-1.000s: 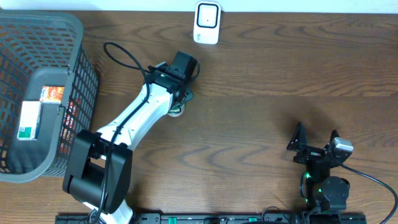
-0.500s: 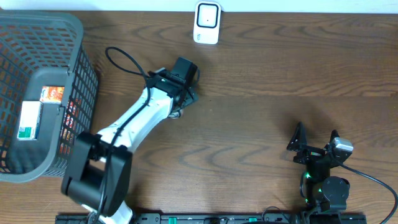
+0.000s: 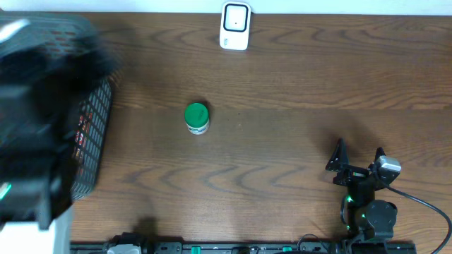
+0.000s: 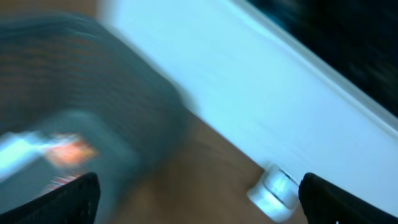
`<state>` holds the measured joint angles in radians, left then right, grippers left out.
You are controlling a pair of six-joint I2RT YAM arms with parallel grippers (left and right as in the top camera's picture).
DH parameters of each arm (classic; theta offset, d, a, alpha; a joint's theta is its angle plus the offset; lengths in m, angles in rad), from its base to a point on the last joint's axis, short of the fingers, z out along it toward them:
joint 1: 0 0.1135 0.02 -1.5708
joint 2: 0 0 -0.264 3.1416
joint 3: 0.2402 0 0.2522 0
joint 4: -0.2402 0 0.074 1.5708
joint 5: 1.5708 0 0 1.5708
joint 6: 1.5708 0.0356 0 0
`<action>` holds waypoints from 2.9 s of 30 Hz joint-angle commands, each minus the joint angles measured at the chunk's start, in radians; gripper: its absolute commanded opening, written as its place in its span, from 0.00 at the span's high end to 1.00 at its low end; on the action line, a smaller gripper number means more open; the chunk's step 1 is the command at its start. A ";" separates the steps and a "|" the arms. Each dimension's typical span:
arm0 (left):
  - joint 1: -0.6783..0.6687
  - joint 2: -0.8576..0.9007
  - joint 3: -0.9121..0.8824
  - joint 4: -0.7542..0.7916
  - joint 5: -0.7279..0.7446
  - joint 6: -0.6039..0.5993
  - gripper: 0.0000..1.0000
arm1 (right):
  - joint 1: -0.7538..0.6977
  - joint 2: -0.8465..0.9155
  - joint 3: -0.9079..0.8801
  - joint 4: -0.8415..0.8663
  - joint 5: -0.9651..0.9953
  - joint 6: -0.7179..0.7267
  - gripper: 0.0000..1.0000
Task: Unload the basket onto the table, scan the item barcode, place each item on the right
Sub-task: 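Reach the left gripper back into the basket for the tissue pack, then carry the orange Kleenex pack out and set it beside the jar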
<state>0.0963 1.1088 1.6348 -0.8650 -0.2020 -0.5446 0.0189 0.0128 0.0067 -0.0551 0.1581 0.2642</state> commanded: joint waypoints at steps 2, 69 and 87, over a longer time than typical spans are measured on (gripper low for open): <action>0.256 0.094 -0.040 -0.122 0.005 -0.022 0.00 | 0.002 -0.002 -0.002 -0.002 0.013 0.012 0.01; 0.172 0.183 0.150 -0.123 0.481 -0.110 0.55 | 0.002 -0.002 -0.001 -0.002 0.013 0.012 0.01; -0.842 0.732 0.044 -0.014 0.077 -0.108 0.55 | 0.002 -0.001 -0.001 -0.002 0.013 0.012 0.01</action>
<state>-0.7143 1.7409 1.6775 -0.8913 -0.0620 -0.6544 0.0189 0.0128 0.0067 -0.0547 0.1581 0.2642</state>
